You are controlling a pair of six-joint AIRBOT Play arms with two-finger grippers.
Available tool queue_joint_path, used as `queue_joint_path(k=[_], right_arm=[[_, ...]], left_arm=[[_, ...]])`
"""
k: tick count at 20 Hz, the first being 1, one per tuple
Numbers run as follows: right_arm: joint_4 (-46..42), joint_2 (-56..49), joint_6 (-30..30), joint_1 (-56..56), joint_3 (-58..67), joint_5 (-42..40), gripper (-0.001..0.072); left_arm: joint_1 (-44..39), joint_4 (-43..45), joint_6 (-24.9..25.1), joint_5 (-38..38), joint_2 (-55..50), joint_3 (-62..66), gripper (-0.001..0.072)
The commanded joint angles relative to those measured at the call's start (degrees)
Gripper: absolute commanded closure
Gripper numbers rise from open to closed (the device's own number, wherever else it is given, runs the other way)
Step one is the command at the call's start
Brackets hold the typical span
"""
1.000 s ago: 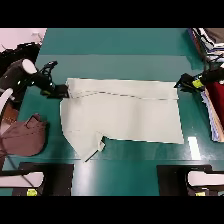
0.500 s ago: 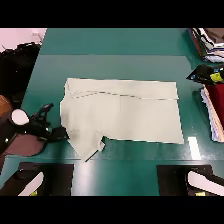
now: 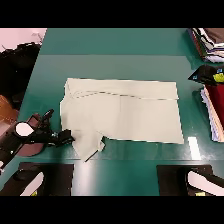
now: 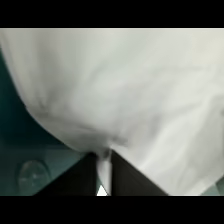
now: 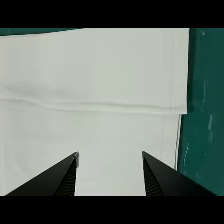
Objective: Fold the shirts.
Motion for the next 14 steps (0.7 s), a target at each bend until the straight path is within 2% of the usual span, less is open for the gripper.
queue_joint_path(k=[1, 4, 8, 11, 14], right_arm=[[-0.6, 0.1, 0.0, -0.4, 0.0, 3.6, 0.0262], [-4.3, 3.5, 0.0, -2.9, -6.8, 5.7, 0.0262], [-10.7, 13.0, 0.1, -11.8, -28.9, 7.7, 0.0262], [-6.5, 17.3, -0.4, -21.5, -45.4, 6.1, 0.0262], [0.2, 18.0, -3.2, -26.7, -54.9, 2.7, 0.0264]], left_arm=[[0.0, -4.1, 2.2, 2.8, 0.2, -0.4, 0.0679], [0.0, -4.0, 3.8, -0.5, 0.2, 3.5, 0.0680], [0.0, -4.0, 5.6, -4.4, 0.2, 10.6, 0.0680], [0.0, -4.2, 5.8, -4.2, 0.2, 11.9, 0.0680], [0.0, -4.2, 6.1, -4.7, 0.2, 11.9, 0.0680]])
